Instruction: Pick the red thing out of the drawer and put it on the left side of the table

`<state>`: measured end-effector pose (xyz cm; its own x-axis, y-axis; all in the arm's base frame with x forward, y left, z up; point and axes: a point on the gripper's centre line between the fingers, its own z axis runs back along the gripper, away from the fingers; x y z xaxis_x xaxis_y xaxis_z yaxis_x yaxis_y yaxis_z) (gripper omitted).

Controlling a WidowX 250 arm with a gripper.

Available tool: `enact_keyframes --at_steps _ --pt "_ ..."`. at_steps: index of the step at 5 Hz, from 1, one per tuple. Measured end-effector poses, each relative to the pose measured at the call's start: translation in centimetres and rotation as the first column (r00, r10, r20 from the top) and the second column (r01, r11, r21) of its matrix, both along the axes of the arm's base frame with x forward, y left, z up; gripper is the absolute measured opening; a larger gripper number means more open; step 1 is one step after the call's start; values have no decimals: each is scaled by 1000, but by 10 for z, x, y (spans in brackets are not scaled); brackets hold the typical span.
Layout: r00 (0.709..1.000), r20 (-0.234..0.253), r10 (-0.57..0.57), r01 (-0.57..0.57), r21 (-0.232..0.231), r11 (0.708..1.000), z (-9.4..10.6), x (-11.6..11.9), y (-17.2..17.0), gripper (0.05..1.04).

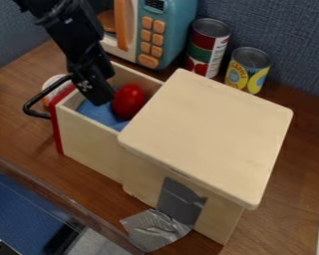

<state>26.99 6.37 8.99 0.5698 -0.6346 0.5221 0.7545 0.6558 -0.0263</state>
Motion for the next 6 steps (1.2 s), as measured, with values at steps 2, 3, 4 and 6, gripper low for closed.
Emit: enact_keyframes --at_steps 2,3,4,6 --pt "998 -6 59 -59 -27 998 -14 11 4 969" --pt "997 0 75 -75 -32 997 -16 16 8 695" --pt "995 -1 98 -98 -36 995 -16 16 11 379" --pt "991 6 130 -130 -43 991 -17 17 13 53"
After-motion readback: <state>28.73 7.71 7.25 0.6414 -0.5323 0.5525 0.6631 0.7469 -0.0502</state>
